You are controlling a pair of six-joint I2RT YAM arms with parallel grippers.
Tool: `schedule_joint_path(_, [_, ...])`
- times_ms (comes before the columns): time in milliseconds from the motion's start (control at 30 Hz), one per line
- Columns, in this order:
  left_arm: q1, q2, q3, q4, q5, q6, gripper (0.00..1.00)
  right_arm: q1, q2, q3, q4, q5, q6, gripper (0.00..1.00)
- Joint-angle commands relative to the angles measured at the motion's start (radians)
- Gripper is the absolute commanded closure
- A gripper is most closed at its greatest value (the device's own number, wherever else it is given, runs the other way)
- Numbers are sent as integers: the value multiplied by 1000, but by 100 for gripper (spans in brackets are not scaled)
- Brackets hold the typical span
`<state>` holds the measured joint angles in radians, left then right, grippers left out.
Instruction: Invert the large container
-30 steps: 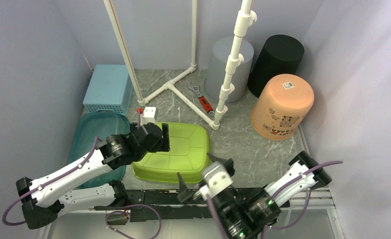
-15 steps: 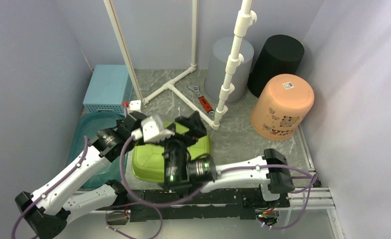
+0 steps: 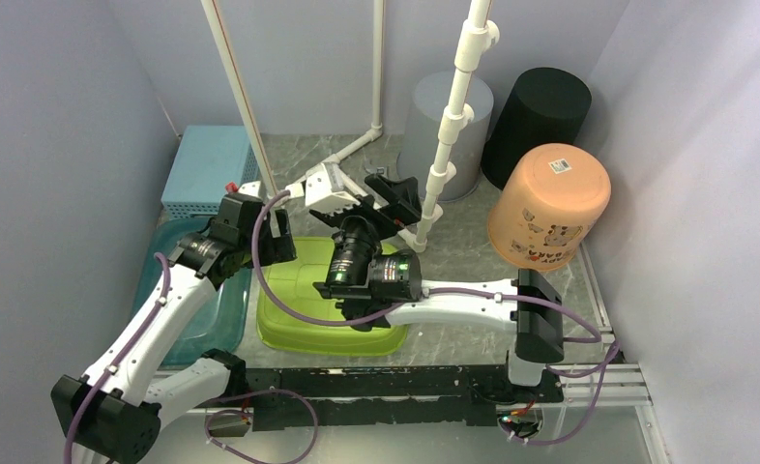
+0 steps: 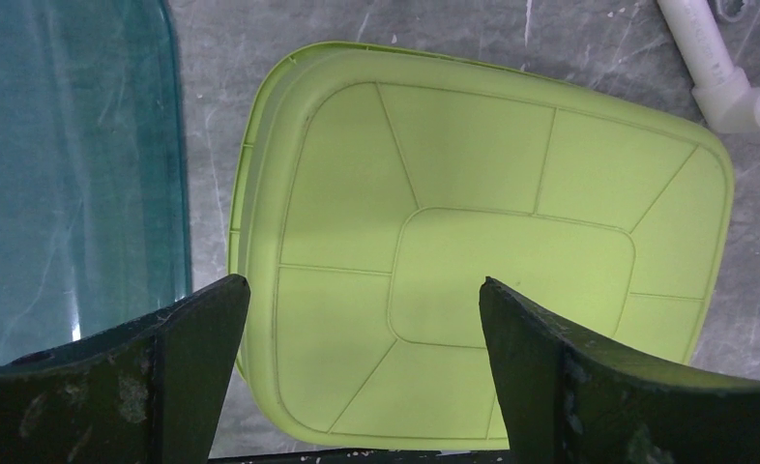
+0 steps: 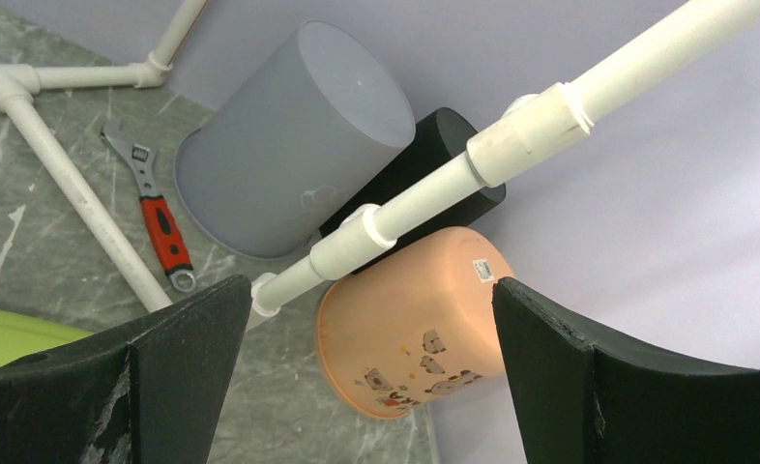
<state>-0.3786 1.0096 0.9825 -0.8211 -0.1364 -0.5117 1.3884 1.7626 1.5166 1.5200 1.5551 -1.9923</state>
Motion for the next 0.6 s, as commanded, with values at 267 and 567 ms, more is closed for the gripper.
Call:
schedule_joint_path(267, [44, -26, 65, 12, 31, 52, 6, 73, 9, -74, 172, 178, 149, 0])
schedule_joint_path(567, [66, -37, 60, 7, 40, 56, 6, 106, 41, -10, 168, 182, 295, 0])
